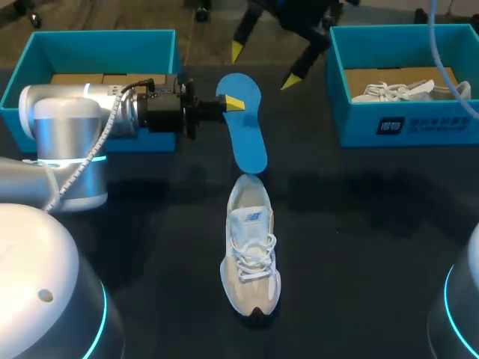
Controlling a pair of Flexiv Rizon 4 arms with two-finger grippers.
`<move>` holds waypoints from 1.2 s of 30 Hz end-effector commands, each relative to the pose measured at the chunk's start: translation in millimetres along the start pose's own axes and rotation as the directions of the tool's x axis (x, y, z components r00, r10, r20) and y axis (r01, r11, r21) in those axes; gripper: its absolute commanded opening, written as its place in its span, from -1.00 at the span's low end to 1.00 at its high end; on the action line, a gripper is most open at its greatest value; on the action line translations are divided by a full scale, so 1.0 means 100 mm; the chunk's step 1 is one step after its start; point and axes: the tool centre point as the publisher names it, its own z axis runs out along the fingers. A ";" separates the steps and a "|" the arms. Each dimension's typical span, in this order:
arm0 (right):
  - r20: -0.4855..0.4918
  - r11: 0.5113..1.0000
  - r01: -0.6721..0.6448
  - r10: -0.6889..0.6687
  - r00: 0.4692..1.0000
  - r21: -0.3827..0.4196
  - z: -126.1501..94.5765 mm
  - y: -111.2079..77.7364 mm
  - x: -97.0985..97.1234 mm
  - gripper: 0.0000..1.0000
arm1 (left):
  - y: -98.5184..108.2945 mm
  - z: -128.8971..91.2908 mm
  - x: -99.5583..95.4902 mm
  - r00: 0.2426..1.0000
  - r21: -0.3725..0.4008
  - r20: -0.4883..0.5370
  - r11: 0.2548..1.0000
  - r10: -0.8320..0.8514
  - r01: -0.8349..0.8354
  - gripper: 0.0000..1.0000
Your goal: Take the shoe out of the shoebox, open the shoe tongue, remove and reinsert the insole, then place the shoe into the shoebox
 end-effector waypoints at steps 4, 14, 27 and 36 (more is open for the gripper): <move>-0.479 1.000 0.011 0.003 0.878 0.026 0.07 0.08 -0.20 1.00 | 0.00 0.00 0.00 1.000 -0.001 0.002 1.000 0.000 0.000 -1.00; -0.635 0.998 0.050 -0.011 0.772 0.044 0.18 0.17 -0.38 1.00 | 0.00 0.00 0.00 1.000 -0.001 0.002 1.000 0.000 0.000 -1.00; -0.705 0.996 0.060 -0.001 0.709 0.059 0.31 0.27 -0.50 1.00 | 0.00 0.00 0.00 1.000 -0.001 0.002 1.000 0.000 0.000 -1.00; -0.735 0.996 0.065 -0.005 0.678 0.053 0.39 0.30 -0.59 1.00 | -0.04 -0.07 0.01 0.999 -0.007 0.002 0.999 0.038 -0.038 -1.00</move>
